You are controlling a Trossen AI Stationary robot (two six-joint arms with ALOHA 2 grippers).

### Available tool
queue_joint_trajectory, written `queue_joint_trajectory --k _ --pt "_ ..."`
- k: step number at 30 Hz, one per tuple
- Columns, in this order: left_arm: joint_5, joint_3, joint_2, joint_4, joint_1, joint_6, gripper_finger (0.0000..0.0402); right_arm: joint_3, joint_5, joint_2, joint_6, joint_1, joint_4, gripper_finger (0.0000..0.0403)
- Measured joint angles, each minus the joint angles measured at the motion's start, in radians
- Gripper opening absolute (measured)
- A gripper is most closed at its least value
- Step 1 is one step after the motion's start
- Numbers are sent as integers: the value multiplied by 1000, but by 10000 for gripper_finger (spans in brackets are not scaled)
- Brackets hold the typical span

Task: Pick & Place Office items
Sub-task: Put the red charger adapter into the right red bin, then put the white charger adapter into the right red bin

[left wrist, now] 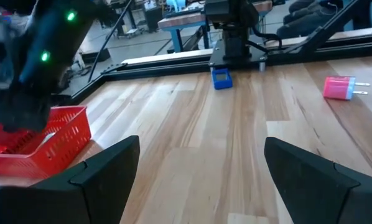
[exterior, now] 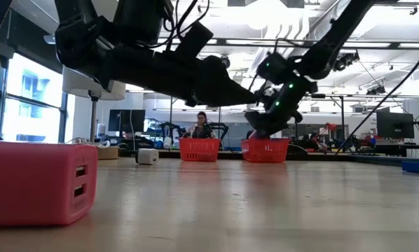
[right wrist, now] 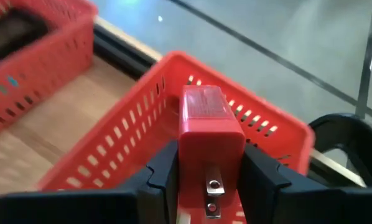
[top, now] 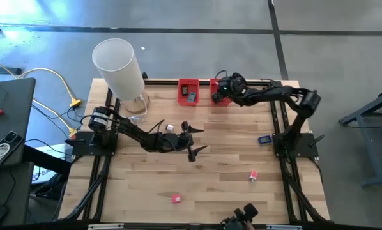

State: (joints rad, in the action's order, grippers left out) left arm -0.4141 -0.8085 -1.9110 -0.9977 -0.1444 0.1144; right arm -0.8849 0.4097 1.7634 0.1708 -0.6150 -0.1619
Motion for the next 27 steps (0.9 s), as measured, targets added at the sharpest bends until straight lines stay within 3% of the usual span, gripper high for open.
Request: queue_joint_trajectory --k 4,13,27 --pt "0 0 0 0 0 26 337 -41 -20 52 -8 -9 16 113" --pt "-10 0 0 0 4 124 337 -60 -19 73 17 -16 45 176" --pt "-10 0 0 13 39 118 337 -60 -86 0 -98 13 86 198"
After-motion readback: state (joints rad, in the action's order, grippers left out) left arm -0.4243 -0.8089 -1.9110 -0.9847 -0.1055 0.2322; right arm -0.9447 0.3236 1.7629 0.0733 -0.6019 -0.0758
